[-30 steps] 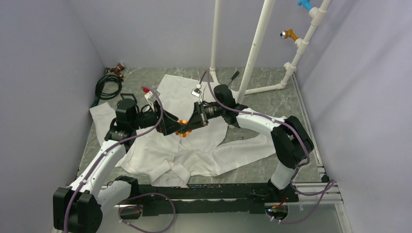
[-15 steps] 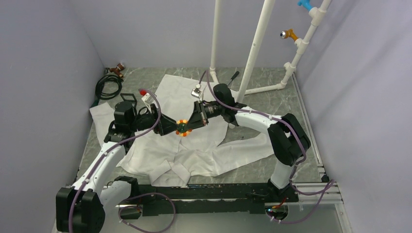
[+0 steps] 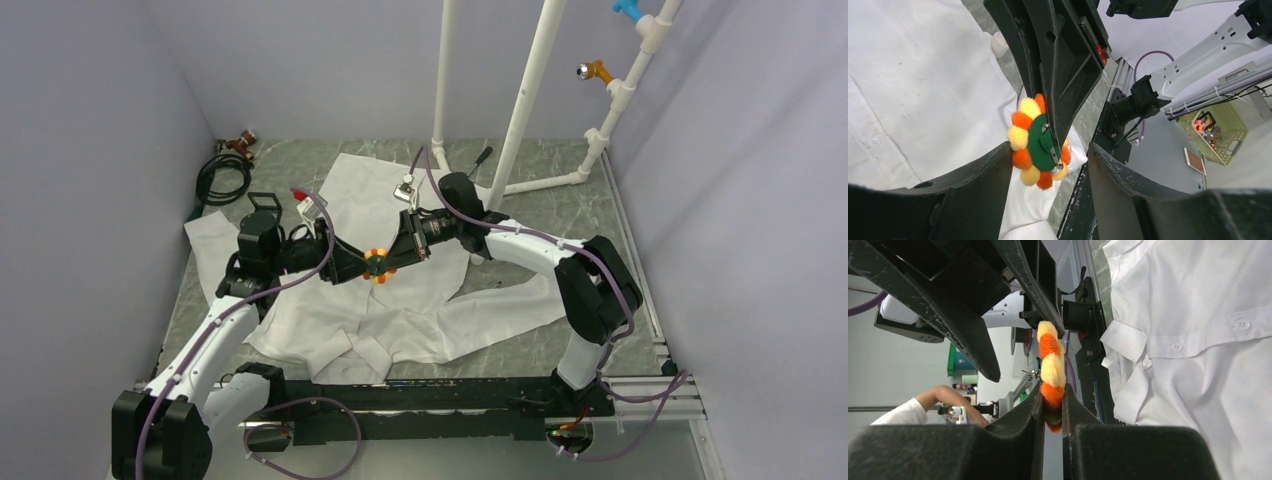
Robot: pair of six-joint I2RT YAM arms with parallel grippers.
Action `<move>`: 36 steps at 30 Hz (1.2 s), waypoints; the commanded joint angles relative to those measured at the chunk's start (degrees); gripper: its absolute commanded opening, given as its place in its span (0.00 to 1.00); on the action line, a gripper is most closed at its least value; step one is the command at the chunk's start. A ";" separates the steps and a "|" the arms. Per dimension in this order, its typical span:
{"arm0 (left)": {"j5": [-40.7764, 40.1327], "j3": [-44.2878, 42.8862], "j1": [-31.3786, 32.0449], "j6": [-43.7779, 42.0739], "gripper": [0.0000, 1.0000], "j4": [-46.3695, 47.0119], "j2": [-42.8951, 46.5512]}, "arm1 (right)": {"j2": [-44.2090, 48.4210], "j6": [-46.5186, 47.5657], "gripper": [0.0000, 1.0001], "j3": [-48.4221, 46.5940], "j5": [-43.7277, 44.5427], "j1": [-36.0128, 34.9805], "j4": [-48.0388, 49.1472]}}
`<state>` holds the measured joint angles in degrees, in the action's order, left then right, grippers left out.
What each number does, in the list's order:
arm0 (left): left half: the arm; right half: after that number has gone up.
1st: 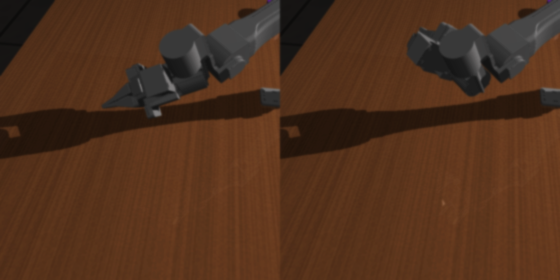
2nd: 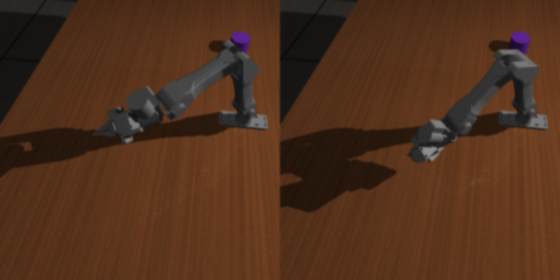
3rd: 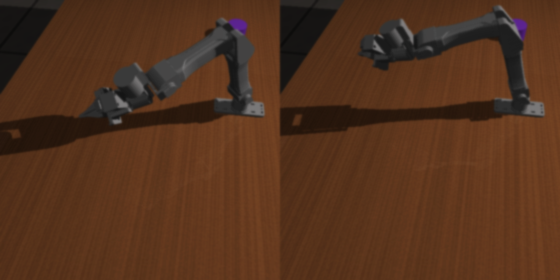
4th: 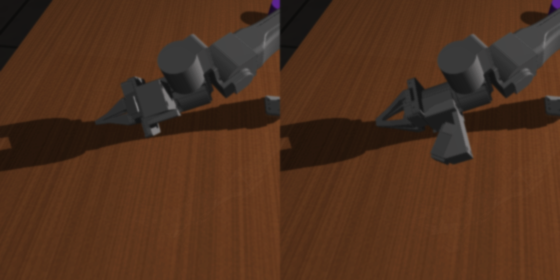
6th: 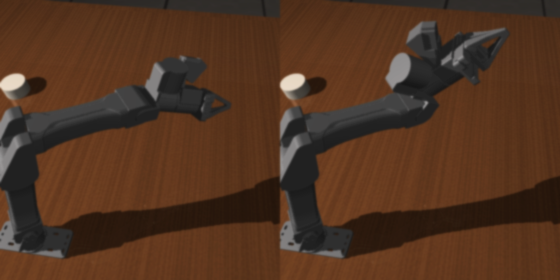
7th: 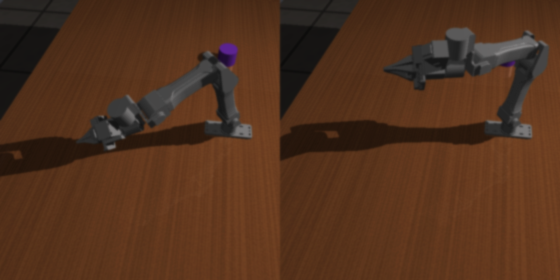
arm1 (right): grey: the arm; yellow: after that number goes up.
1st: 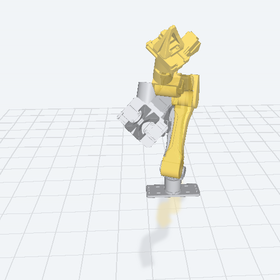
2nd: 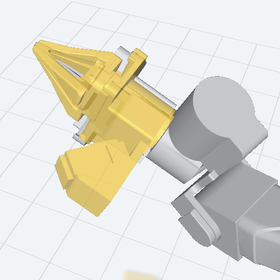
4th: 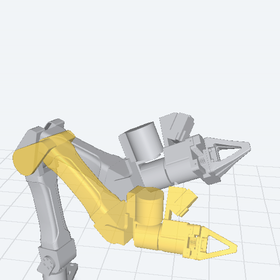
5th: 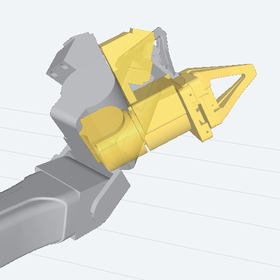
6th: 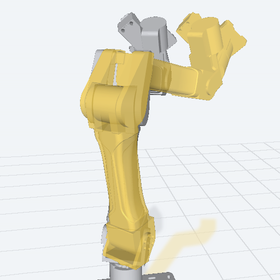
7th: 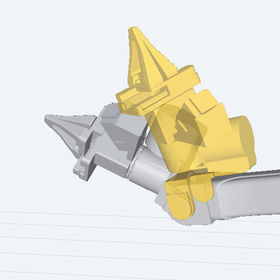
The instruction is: Remove the brooch from the garment
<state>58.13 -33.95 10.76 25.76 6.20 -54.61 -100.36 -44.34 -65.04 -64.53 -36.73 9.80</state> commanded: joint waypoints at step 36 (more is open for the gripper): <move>-0.76 0.41 0.66 4.02 0.58 4.17 -3.43 | 4.74 6.70 0.00 -3.17 1.73 -1.06 -2.78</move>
<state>57.67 -32.69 11.25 29.04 9.02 -57.65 -98.21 -39.07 -65.63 -63.09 -37.34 6.50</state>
